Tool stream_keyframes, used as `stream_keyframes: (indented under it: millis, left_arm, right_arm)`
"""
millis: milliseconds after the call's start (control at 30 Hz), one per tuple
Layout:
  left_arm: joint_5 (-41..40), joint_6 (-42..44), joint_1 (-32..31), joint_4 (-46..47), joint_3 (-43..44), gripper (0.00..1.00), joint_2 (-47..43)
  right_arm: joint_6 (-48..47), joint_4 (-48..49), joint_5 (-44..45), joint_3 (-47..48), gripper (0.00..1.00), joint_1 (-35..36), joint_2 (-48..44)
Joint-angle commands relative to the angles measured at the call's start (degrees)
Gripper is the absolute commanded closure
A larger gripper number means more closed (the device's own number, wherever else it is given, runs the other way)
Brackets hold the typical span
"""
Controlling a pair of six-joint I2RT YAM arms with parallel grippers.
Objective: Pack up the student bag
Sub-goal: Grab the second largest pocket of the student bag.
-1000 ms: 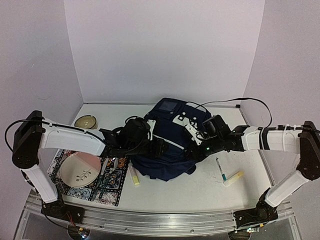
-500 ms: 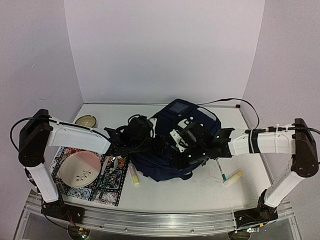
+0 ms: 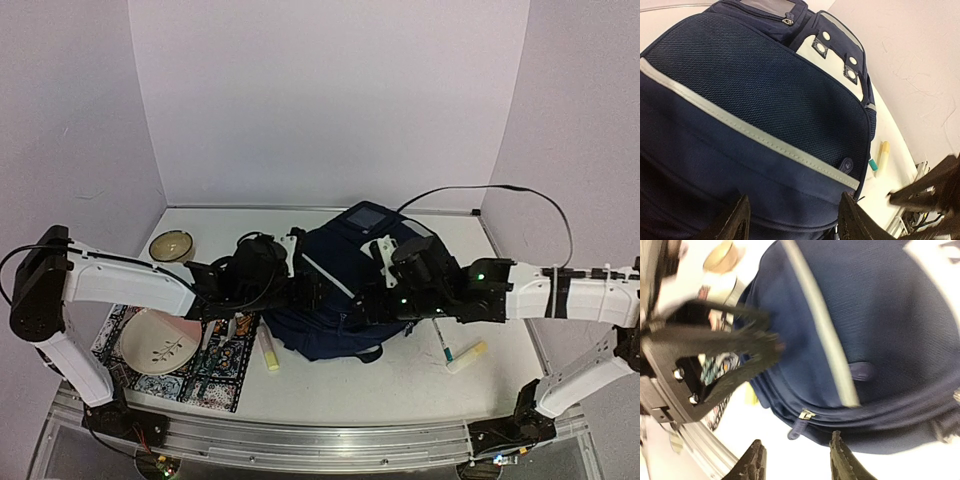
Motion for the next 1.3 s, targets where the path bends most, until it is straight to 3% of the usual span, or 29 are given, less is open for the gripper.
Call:
stream_keyframes:
  millis: [0, 500, 967, 1100, 1267]
  left_arm:
    - [-3.47, 0.08, -2.22, 0.91, -2.26, 0.39, -3.10]
    - [-6.55, -2.13, -10.15, 0.61, -1.28, 0.45, 0.77]
    - [-2.96, -2.17, -11.20, 0.52, 3.54, 0.54, 7.53]
    - [-2.48, -2.42, -11.27, 0.53, 4.72, 0.63, 9.12]
    - [-4.67, -1.80, -11.28, 0.08, 3.64, 0.90, 7.54]
  right_arm:
    - [9.39, 1.23, 6.86, -4.93, 0.55, -0.94, -4.48]
    - [18.32, 17.46, 2.68, -9.81, 0.49, -4.80, 0.98]
    - [20.06, 22.34, 1.16, -9.32, 0.55, -5.42, 4.67]
    - [20.16, 23.00, 0.91, -9.18, 0.61, -5.42, 4.87]
    - [19.76, 23.10, 1.29, -9.65, 0.78, -5.67, 4.05]
